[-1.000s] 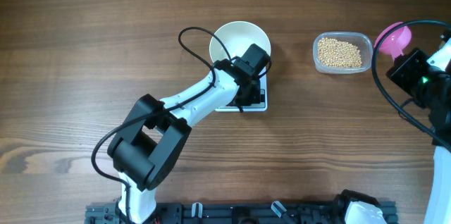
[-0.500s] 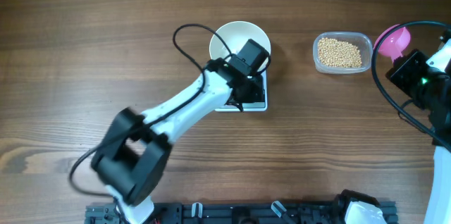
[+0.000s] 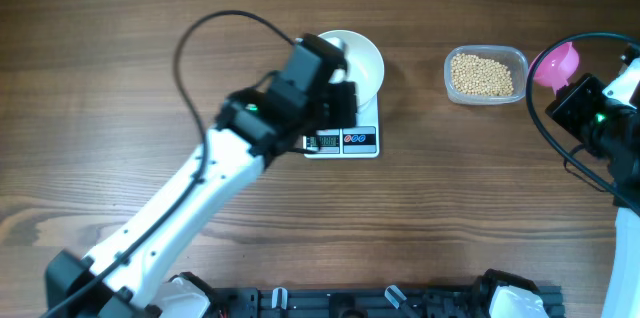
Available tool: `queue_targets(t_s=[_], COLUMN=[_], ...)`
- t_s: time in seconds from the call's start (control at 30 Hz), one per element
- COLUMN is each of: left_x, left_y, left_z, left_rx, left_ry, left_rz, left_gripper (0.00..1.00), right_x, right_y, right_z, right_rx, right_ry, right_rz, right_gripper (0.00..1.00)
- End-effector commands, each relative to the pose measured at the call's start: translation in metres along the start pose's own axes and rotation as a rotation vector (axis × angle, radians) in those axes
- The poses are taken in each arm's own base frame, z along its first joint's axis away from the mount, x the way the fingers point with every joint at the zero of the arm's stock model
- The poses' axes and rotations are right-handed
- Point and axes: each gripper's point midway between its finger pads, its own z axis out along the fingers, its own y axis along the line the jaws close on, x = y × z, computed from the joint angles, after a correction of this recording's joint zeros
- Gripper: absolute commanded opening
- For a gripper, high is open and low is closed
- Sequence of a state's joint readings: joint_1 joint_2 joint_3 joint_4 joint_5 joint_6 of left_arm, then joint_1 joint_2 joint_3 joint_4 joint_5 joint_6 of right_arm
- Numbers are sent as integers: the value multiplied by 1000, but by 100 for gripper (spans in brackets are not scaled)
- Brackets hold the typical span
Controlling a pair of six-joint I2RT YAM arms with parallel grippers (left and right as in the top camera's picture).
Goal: Scoop item into bowl and weigh 150g on scale
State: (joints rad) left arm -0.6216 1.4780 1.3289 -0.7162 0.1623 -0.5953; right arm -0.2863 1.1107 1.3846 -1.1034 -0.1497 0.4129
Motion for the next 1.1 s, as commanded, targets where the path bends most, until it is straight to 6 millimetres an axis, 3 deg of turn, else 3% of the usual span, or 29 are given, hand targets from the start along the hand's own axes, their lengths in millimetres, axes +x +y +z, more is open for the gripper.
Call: queue_targets(t_s=[0.0,0.1,0.23,0.43,0.6,0.73,0.9,1.07], left_x=[-28,-48,-74,-94,-102,-104,-106,-103], left_y=[30,51,101,174,198,228,270,288], left_z=[-30,-48,-78,-115,-119,-122,-149,-164], left_rx=[-43,-63,-133,-225,-257,-415,-693,-793], left_ry=[-94,-162,-252,-345,-361,-393,-489,-516], left_rz=[-60,-114,-231,-402,-398,-400,-420,-443], left_gripper=[4,4,4,4,4,4,4,4], right_x=[-6,-7,-6,-2,-1,-3,-6,-12], right_y=[5,3,4,15,15,11,9,9], right_z=[-8,-8,-8,-9,-9,-6,2,9], right_rx=[-23,-12,-17,-78,-78,-57,-42,-33], right_ry=[-26,-29,-26,-3,1,-5,3,-6], right_rz=[-23,-23,-41,-59,-78,-102,-98,-98], right_gripper=[4,4,4,4,4,4,4,4])
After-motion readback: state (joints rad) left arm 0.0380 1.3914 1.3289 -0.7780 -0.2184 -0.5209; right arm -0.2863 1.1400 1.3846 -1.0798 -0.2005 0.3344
